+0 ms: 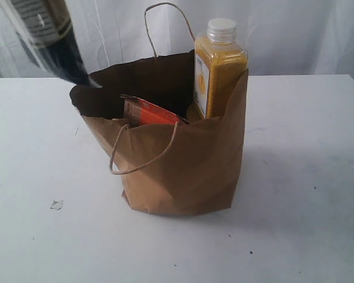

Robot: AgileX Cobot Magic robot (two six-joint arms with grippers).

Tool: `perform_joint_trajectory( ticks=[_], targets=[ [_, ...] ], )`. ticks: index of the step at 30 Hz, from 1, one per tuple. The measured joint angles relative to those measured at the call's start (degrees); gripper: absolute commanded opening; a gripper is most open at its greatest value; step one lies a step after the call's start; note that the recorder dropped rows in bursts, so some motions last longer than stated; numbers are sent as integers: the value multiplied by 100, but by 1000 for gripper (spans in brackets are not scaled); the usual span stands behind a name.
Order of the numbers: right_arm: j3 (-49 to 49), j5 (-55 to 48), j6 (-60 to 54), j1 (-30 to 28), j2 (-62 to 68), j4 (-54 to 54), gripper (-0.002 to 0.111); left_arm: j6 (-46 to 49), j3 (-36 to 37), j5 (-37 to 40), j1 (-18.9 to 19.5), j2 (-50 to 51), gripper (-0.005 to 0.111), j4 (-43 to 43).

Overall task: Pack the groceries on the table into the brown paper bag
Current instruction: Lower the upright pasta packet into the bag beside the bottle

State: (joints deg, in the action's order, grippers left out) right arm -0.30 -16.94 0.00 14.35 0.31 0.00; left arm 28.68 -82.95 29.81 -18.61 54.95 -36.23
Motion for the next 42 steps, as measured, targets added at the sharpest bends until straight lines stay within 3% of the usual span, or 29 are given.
perform_joint_trajectory(
  ticks=[6,12,17,38,42],
  targets=[
    [0,0,0,0,0,0,0,739,-440,105,-29,498,0,-887],
    [0,0,0,0,0,0,0,1371,-730,108,-473,1054,0,-1184],
    [0,0,0,0,0,0,0,1434,-789,-36,-745,1445,0,-1217],
    [0,0,0,0,0,0,0,1483,-789,-484,-921,2577,0,-1041],
    [0,0,31,0,0,0,0,1597,-542,-869,-1066,2600,0,-1041]
  ],
)
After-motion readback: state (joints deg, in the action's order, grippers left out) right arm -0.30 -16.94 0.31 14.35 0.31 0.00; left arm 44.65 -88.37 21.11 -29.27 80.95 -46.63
